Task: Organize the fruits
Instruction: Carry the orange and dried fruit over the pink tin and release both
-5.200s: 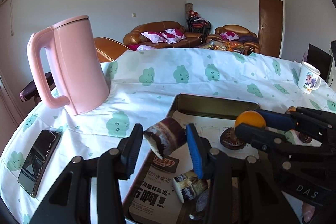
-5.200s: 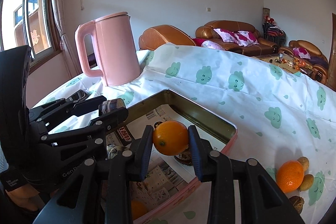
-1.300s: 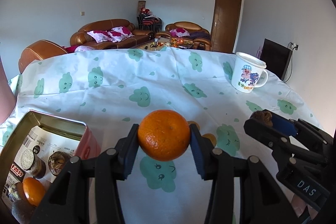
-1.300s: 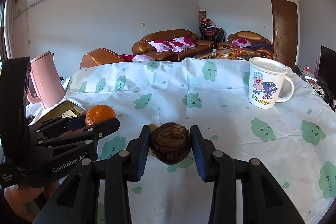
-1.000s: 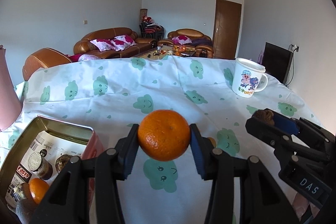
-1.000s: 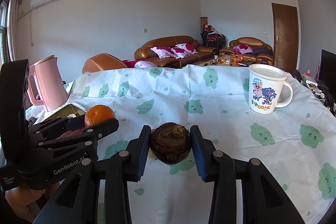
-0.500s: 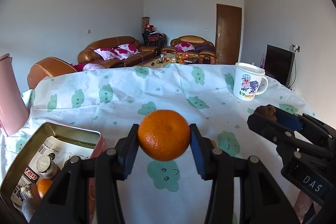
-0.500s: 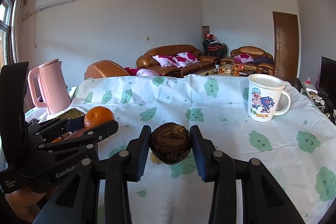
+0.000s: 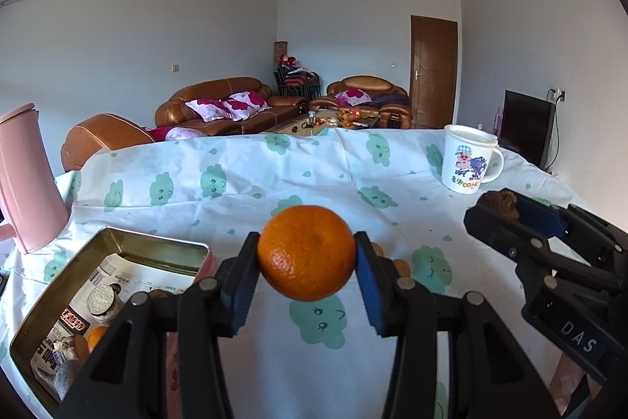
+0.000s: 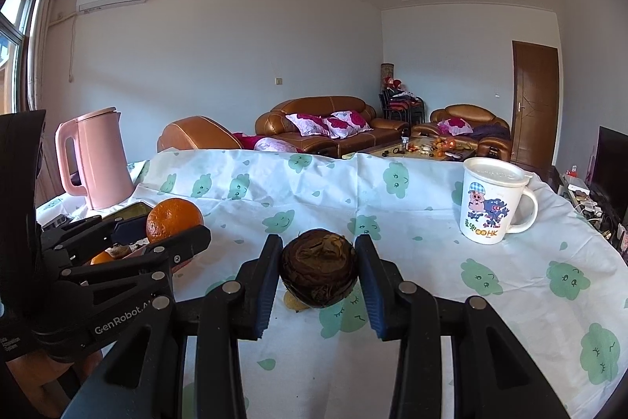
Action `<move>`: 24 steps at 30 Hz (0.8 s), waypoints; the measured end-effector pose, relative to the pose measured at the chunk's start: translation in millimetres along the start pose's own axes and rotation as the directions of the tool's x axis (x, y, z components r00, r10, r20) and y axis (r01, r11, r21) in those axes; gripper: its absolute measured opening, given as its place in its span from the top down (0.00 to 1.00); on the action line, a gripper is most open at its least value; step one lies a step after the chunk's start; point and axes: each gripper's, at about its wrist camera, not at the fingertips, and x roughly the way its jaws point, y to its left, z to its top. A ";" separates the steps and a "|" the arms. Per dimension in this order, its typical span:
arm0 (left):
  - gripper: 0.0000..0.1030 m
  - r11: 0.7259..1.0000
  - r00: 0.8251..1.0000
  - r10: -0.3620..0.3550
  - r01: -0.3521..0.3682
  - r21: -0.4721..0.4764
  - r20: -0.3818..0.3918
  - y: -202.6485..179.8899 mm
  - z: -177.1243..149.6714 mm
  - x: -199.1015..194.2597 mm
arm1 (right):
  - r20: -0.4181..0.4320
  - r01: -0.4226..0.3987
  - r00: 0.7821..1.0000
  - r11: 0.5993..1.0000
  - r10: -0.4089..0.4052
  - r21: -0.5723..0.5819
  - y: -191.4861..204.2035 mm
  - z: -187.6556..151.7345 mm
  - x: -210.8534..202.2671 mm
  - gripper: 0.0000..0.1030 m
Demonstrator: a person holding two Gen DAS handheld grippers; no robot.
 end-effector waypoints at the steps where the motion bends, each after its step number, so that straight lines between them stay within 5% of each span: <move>1: 0.53 1.000 1.000 0.000 0.000 0.000 -0.006 1.2 -1.1 -1.6 | -0.007 -0.001 1.000 1.000 0.001 -0.005 1.5 0.2 1.1 0.61; 10: 0.53 0.998 0.998 0.044 -0.046 -0.035 -0.042 46.4 2.7 -30.7 | -0.064 -0.140 0.988 0.989 0.137 -0.041 49.5 16.6 11.1 0.61; 24: 0.53 0.974 0.978 0.178 -0.191 -0.123 -0.110 149.3 -2.6 -54.2 | -0.124 -0.359 0.930 0.927 0.346 -0.109 163.6 44.9 38.0 0.60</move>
